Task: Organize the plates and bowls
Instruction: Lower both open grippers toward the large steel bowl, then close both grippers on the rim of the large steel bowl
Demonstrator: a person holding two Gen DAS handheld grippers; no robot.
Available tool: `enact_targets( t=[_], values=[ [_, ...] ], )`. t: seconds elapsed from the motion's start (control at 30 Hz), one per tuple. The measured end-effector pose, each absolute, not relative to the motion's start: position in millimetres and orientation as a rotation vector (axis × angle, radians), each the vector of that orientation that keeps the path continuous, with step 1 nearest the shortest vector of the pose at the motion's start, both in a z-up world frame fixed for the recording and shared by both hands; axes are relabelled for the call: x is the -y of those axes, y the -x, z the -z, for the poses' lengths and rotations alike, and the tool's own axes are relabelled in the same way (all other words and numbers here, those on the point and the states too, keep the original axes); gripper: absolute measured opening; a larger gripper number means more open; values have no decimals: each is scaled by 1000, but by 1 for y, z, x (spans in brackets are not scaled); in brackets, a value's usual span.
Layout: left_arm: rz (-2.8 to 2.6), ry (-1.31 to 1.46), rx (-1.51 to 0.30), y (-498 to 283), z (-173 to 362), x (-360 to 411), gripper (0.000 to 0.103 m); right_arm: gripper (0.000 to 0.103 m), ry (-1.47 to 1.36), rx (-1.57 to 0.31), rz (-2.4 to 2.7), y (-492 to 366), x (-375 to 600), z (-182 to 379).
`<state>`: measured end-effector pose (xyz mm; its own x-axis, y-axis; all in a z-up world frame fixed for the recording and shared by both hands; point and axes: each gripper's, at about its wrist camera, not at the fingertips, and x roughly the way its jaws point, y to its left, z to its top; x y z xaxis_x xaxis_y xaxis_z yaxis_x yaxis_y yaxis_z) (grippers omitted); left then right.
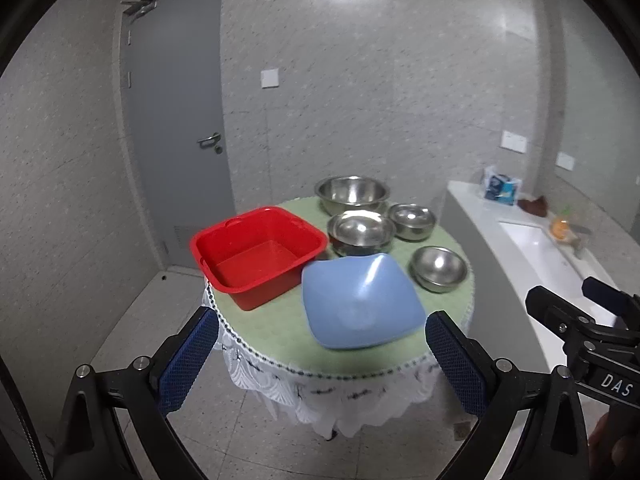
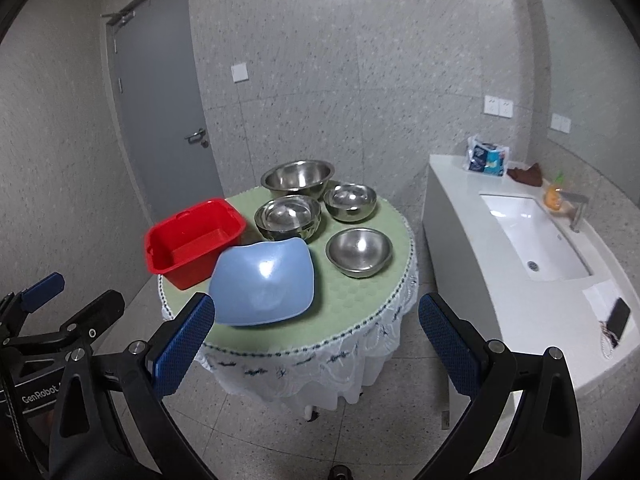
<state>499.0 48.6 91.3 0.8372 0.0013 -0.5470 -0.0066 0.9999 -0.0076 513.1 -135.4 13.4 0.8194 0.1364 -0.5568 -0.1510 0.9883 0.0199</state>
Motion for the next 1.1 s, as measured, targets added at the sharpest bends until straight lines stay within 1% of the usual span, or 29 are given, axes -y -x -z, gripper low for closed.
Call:
enact_targets(
  t=[0.13,0.37,0.6,0.83,1.1],
  values=[
    [-60,12,-600,-548,-82,-32,102,103,54,-620,-196,-564,138,1],
    [-131,31,-689,-636,-58,-6,102,103,81,-708,-267,-643,143,23],
    [-159,40,-739,-689,-43,4,102,103,82,-764,-317,-694,147,39],
    [-127,31,-731,-751,-50,4,102,103,79,-739,-334,-738,142,29],
    [-44,58,-734,-866,-63,-20,102,103,61,-731,-295,-819,129,7]
  ],
)
